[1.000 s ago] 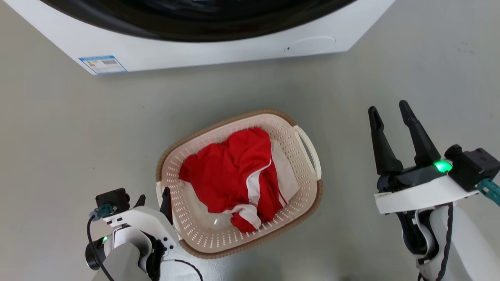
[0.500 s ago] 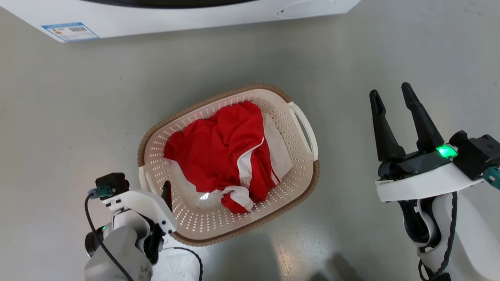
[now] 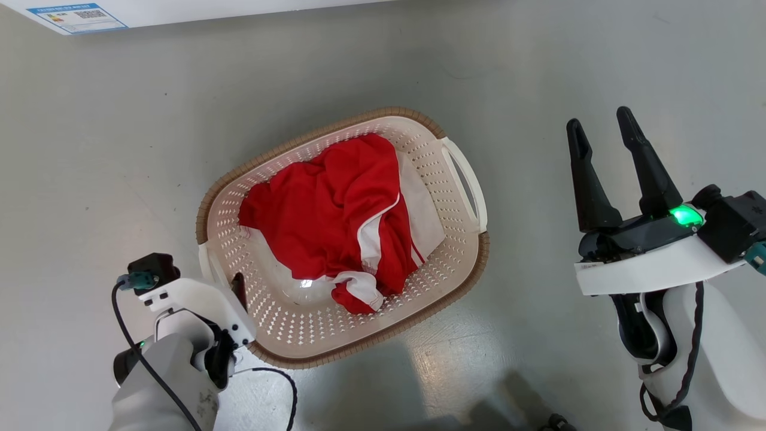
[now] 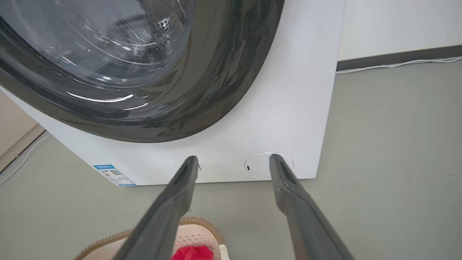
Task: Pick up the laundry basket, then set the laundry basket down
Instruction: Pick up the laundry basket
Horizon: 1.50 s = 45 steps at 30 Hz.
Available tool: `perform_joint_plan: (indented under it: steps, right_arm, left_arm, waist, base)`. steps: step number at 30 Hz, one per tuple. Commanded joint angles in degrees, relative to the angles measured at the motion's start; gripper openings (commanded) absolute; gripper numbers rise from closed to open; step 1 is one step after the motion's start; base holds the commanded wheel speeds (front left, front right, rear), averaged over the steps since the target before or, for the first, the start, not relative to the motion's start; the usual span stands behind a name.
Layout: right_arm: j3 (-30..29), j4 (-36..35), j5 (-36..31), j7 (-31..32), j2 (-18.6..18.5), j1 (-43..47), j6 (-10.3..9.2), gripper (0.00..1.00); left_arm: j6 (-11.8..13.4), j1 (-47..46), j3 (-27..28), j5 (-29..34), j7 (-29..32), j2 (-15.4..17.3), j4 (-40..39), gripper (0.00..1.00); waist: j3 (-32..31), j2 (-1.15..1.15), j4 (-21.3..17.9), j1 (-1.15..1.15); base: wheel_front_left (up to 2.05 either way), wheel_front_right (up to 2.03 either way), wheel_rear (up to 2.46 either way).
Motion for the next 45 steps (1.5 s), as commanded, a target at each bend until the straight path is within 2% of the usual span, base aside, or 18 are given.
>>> perform_joint_plan:
  steps: [1,2,4,7,8,10,22,35,45]
  right_arm:
    - [1.01,-1.26,0.31,-0.61,-0.12,1.06,0.4,1.0]
    - [1.05,-1.2,0.32,-0.61,-0.12,1.02,0.4,1.0]
    - [1.13,-1.11,0.36,-0.61,-0.11,0.93,0.4,1.0]
    - [1.25,-1.03,0.41,-0.61,-0.08,0.79,0.4,1.0]
    - [1.27,-1.02,0.42,-0.61,-0.07,0.74,0.4,1.0]
    - [1.3,-0.99,0.44,-0.61,-0.05,0.66,0.4,1.0]
    - [1.9,0.16,0.77,-0.61,0.48,0.55,0.4,1.0]
    - [2.25,0.23,1.18,-0.61,0.43,0.49,0.4,1.0]
    - [2.32,0.12,1.34,-0.61,0.22,0.1,0.4,1.0]
  left_arm:
    - [0.56,0.53,0.89,-0.4,0.17,1.26,0.03,0.85]
    - [0.64,0.45,0.79,-0.39,0.36,1.29,0.04,0.79]
    - [0.66,0.29,0.59,-0.42,0.7,1.26,0.06,0.58]
    - [0.67,0.14,0.18,-0.37,1.0,1.16,0.08,0.46]
    - [0.66,0.1,0.1,-0.4,0.97,1.13,0.08,0.36]
    - [0.67,0.0,-0.06,-0.43,0.59,1.09,0.09,0.0]
    - [0.53,-0.94,-3.17,1.92,-1.85,2.32,0.12,0.0]
    - [-2.52,-3.9,-7.66,4.92,-1.34,4.71,0.13,0.0]
    - [-4.16,-8.15,-9.47,5.4,1.31,6.51,0.13,0.0]
  waist:
    - [0.11,0.0,0.02,0.0]
    - [0.15,0.0,0.02,0.0]
    - [0.24,0.0,0.02,0.0]
    - [0.41,0.0,-0.05,0.0]
    - [0.47,0.0,-0.08,0.0]
    - [0.6,0.0,-0.12,0.0]
    - [-0.4,0.0,-0.21,0.0]
    - [-0.32,0.0,-0.84,0.0]
    - [0.9,0.0,-1.29,0.0]
  base:
    - [0.0,0.0,0.0]
    - [0.0,0.0,0.0]
    - [0.0,0.0,0.0]
    - [0.0,0.0,0.0]
    - [0.0,0.0,0.0]
    - [0.0,0.0,0.0]
    - [0.0,0.0,0.0]
    - [0.0,0.0,0.0]
    - [0.0,0.0,0.0]
